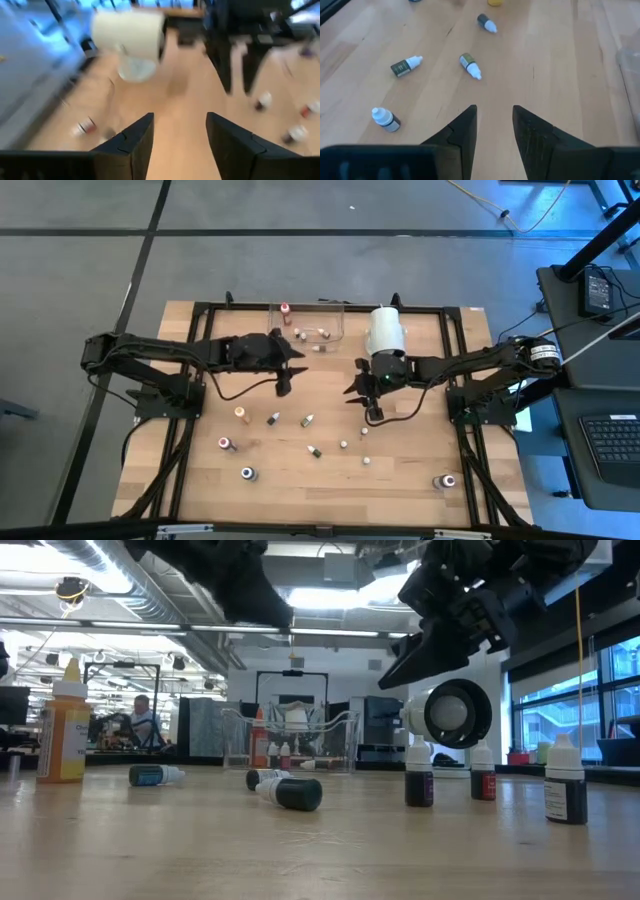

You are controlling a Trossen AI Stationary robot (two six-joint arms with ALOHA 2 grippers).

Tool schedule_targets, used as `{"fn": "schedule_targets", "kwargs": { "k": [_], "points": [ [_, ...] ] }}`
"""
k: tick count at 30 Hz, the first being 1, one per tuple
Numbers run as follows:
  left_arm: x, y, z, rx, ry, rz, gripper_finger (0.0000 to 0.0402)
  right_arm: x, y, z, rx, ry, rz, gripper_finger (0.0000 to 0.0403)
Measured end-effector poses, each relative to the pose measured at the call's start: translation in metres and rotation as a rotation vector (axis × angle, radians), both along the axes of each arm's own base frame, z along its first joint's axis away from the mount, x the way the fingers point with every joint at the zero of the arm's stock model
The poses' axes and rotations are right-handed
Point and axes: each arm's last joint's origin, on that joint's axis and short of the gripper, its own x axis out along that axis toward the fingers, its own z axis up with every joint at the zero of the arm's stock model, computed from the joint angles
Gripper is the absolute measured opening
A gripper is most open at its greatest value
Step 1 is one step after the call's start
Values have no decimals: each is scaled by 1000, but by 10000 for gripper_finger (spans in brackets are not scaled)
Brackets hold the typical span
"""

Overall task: Pick & Place food coloring
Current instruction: Put the yellow food coloring bottle into the transparent bin

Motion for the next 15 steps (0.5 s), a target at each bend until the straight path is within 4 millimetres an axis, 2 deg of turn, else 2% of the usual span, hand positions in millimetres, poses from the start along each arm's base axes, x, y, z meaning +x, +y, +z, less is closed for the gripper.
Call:
{"fn": "schedule_targets", "kwargs": {
  "k": [6,15],
  "points": [
    [-11,-9,-18,-185,197,-16,174,0,0,0,0,6,0,128],
    [-35,-23,-39,-441,479,158,166,0,0,-1,-1,6,1,128]
  ]
}}
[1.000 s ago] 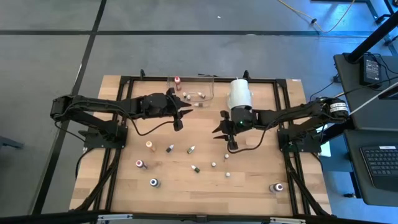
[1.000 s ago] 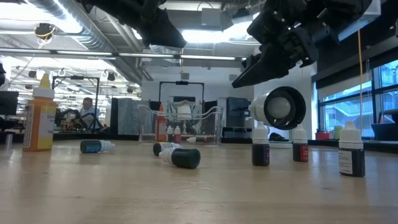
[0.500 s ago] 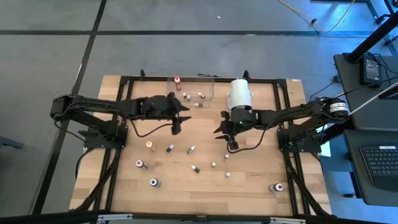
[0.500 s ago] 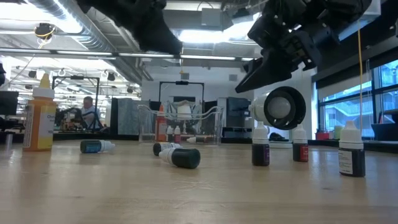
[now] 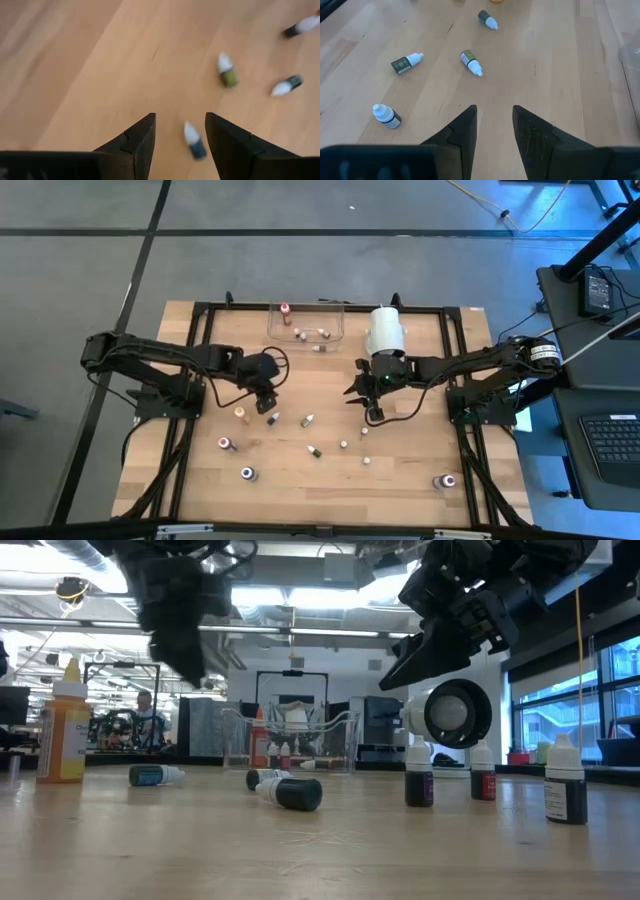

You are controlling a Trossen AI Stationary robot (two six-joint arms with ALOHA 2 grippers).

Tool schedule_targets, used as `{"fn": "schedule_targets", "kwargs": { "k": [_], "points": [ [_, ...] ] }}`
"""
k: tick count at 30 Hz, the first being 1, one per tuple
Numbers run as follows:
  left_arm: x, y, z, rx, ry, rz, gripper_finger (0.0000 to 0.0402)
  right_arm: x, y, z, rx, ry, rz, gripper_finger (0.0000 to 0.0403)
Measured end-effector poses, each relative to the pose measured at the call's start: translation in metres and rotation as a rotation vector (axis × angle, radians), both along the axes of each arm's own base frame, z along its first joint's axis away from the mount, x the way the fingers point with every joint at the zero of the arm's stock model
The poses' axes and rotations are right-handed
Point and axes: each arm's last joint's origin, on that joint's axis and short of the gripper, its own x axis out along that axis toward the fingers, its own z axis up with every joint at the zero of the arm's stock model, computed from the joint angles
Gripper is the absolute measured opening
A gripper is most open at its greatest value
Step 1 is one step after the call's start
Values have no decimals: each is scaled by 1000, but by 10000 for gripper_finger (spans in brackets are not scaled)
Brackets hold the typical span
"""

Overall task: Pick & Place food coloring
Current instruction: Put the yellow food coloring bottle into the transparent bin

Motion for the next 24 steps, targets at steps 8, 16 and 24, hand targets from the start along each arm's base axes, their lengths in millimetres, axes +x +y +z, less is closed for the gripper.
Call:
{"fn": "schedule_targets", "kwargs": {
  "k": [8,16,24],
  "points": [
    [-12,-7,23,-96,163,76,149,0,0,0,-2,-1,0,128],
    [-13,-12,39,-55,164,111,126,0,0,0,-2,-2,0,128],
    [-12,-12,40,-72,158,106,124,0,0,0,-2,-2,0,128]
  ]
}}
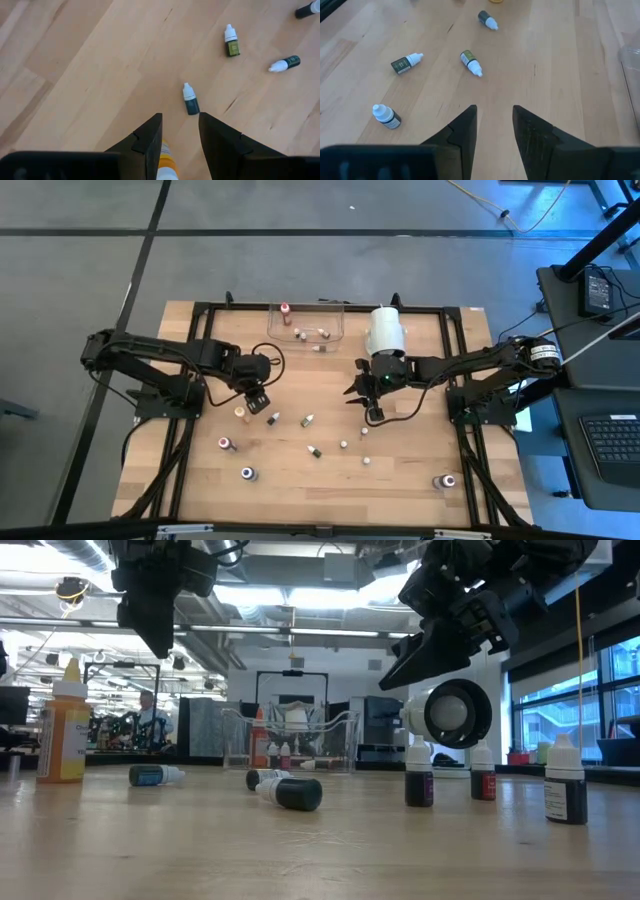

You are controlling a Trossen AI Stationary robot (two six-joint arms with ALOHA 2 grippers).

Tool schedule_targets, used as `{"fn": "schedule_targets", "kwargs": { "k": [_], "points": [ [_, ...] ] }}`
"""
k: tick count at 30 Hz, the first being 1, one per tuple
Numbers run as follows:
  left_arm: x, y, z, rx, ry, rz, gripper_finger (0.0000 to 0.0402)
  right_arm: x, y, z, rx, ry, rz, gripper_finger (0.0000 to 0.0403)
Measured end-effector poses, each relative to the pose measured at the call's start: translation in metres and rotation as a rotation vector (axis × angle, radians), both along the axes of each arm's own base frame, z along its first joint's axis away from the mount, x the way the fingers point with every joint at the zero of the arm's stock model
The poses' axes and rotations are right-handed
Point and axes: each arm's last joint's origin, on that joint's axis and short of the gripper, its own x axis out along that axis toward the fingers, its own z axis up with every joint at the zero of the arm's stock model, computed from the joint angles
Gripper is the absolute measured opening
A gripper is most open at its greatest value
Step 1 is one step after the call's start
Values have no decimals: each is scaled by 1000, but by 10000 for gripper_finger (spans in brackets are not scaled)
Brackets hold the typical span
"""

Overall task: Pick & Place food coloring
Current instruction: Put the yellow food coloring bottle into the transparent bin

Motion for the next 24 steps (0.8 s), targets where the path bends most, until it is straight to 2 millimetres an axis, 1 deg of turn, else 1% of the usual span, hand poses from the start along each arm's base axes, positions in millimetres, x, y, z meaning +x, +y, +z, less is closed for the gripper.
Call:
{"fn": "schedule_targets", "kwargs": {
  "k": [6,9,13,18,21,24],
  "points": [
    [0,0,0,0,0,0,131,0,0,0,0,0,0,128],
    [0,0,0,0,-4,0,143,0,0,0,0,0,0,128],
    [2,0,1,0,-28,0,174,0,0,0,0,0,0,128],
    [5,0,2,3,-51,-17,229,0,0,0,0,0,0,128],
    [5,-1,2,8,-52,-60,258,0,0,0,0,1,0,128],
    [5,-2,2,-4,-52,-146,276,0,0,0,0,3,0,128]
  ]
}}
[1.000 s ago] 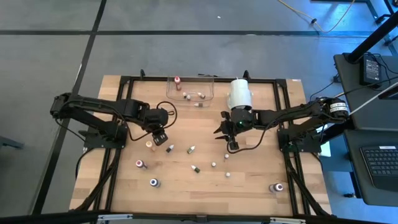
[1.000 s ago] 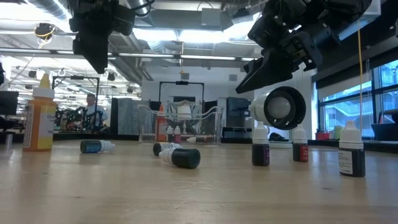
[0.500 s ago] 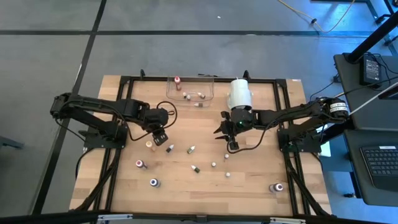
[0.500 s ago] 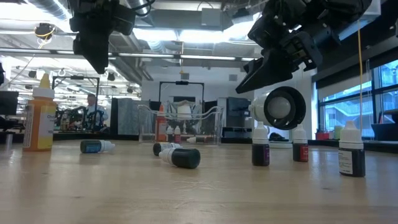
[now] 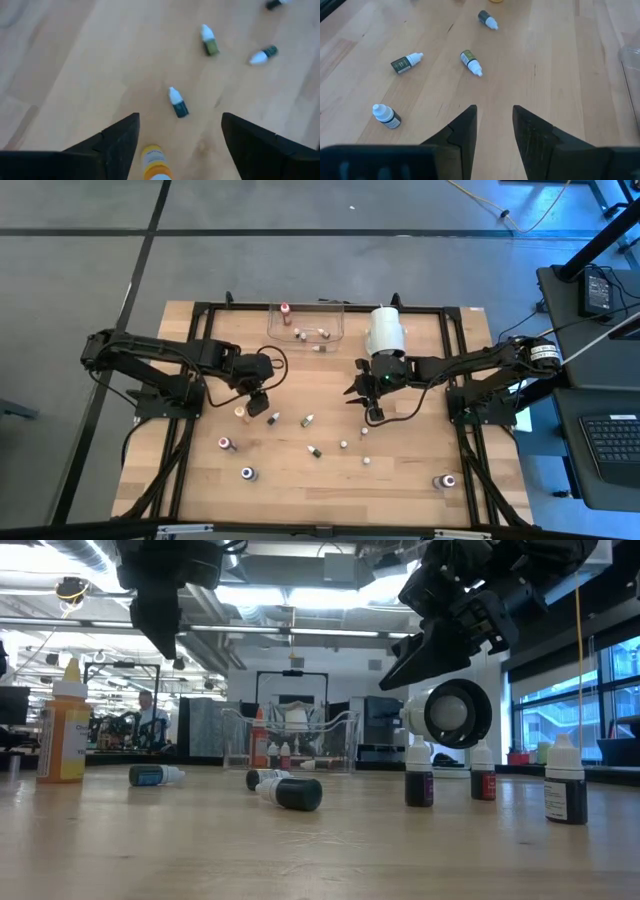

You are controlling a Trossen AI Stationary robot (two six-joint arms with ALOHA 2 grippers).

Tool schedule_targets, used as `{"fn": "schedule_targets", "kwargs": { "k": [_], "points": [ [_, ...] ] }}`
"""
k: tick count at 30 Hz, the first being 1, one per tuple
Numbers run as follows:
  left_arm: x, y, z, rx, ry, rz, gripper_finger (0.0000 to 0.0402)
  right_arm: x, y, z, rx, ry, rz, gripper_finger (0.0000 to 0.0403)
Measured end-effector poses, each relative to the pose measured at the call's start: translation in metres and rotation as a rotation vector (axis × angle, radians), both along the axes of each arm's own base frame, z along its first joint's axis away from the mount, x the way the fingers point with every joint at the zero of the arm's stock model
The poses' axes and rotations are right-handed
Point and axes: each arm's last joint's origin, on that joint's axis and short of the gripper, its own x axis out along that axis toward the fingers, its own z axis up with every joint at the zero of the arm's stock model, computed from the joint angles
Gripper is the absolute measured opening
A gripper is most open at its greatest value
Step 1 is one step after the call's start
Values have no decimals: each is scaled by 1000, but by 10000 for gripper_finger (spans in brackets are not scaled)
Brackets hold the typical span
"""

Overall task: Pick & Place food coloring
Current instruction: Put the yellow food coloring bottle into the transparent bin

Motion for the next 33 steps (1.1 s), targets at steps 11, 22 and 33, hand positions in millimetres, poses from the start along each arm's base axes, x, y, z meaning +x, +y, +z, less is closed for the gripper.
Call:
{"fn": "schedule_targets", "kwargs": {
  "k": [11,22,33],
  "points": [
    [-7,-10,-5,-70,84,124,277,0,0,0,0,6,0,128],
    [-21,-19,-37,-95,224,254,277,0,0,0,0,6,0,128],
    [-27,-32,-44,-92,260,236,277,0,0,0,0,6,0,128]
  ]
}}
